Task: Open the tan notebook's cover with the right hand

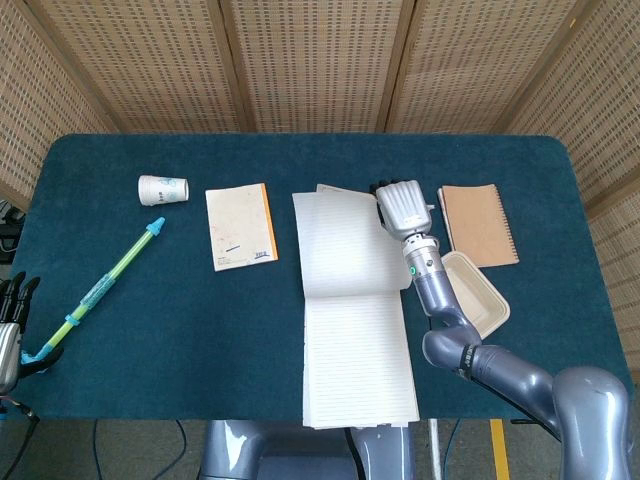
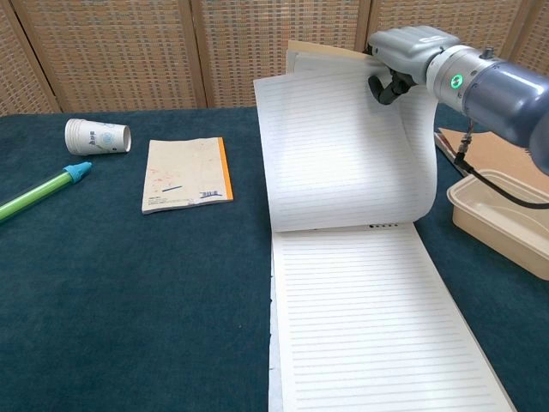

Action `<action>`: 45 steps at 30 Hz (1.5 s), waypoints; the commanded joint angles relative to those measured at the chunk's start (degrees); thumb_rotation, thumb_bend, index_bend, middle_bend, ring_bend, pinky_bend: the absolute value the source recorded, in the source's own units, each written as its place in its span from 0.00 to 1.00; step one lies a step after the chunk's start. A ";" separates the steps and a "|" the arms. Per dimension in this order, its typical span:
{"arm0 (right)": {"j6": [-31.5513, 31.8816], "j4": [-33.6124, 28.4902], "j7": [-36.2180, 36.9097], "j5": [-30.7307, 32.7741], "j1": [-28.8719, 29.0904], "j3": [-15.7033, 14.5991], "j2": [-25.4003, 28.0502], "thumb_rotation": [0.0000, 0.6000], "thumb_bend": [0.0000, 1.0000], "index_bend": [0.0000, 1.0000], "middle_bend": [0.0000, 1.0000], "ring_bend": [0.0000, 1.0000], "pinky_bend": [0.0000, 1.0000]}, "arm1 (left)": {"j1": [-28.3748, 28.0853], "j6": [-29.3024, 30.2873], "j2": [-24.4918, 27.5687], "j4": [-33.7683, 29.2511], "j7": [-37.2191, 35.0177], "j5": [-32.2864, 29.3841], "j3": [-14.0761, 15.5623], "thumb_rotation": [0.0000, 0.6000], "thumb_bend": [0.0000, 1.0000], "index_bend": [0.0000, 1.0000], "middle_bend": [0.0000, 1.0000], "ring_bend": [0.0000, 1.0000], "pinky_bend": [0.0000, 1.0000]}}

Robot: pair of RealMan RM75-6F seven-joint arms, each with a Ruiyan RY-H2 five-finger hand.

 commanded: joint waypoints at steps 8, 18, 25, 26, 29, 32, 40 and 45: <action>-2.41 11.40 7.52 -1.59 3.85 -0.95 -5.87 1.00 0.83 0.61 0.54 0.50 0.59 | -0.35 -0.53 -0.20 0.09 0.51 -0.46 -0.05 1.00 0.10 0.00 0.00 0.00 0.05; -6.37 21.86 12.10 -1.73 7.70 -0.64 -10.47 1.00 0.77 0.56 0.49 0.45 0.55 | -0.63 -1.12 -0.48 0.56 0.81 -1.27 -0.20 1.00 0.10 0.00 0.00 0.00 0.05; -8.24 24.64 14.66 -2.35 8.05 -1.30 -10.98 1.00 0.50 0.29 0.22 0.18 0.30 | -1.07 -2.11 -0.94 1.05 1.31 -1.61 0.01 1.00 0.10 0.00 0.00 0.00 0.05; -8.30 24.71 14.79 -2.40 8.01 -1.36 -10.88 1.00 0.47 0.26 0.18 0.15 0.29 | -1.09 -2.11 -0.97 1.06 1.34 -1.60 0.03 1.00 0.10 0.00 0.00 0.00 0.05; -7.75 24.09 15.38 -2.64 7.70 -1.40 -10.36 1.00 0.36 0.16 0.09 0.06 0.24 | -1.10 -2.00 -1.01 0.99 1.46 -1.56 0.04 1.00 0.10 0.00 0.00 0.00 0.05; -6.25 22.34 15.63 -3.15 7.13 -1.49 -9.33 1.00 0.33 0.12 0.06 0.04 0.21 | -1.07 -1.84 -0.94 0.78 1.47 -1.36 0.15 1.00 0.10 0.00 0.00 0.00 0.05; 1.23 6.66 13.20 -5.20 0.94 -3.60 -1.55 1.00 0.32 0.09 0.02 0.00 0.17 | -0.76 -0.94 -0.46 0.34 0.60 -0.60 0.34 1.00 0.10 0.00 0.00 0.00 0.05; 8.63 -10.85 8.92 -6.53 -7.68 -7.91 6.75 1.00 0.30 0.08 0.00 0.00 0.09 | -0.62 -0.76 -0.22 0.36 -0.41 -0.09 0.62 1.00 0.10 0.00 0.00 0.00 0.05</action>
